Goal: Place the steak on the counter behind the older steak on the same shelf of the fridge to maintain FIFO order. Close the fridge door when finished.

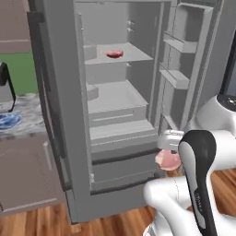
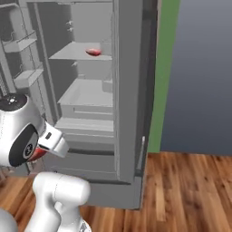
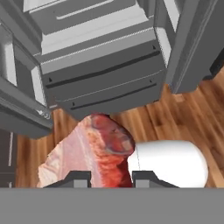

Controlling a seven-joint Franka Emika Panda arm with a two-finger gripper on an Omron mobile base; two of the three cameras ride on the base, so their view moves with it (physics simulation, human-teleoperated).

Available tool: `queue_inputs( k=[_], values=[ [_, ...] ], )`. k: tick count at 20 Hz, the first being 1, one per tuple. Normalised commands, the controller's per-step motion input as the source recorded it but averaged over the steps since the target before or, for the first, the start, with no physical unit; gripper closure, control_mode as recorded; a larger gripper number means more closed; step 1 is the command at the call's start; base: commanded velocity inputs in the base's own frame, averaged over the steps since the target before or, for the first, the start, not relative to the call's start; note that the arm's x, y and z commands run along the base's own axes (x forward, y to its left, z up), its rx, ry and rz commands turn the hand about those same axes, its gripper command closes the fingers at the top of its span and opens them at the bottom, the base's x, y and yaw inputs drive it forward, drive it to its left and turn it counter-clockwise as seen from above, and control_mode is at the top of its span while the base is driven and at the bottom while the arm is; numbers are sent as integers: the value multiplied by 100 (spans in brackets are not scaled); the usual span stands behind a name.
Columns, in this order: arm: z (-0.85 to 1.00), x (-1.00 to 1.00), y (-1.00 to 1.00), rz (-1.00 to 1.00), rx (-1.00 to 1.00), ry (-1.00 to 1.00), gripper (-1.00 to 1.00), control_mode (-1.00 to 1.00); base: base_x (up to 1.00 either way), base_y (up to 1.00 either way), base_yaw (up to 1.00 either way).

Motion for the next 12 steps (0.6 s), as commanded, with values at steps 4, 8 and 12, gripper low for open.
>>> queue_inputs(
  k=[4,8,12],
  values=[
    [0,0,0,0,0,0,100,100,67,-17,0],
    [0,0,0,0,0,0,100,100,74,-2,-1],
    [0,0,0,0,0,0,100,100,75,0,-1]
  ],
)
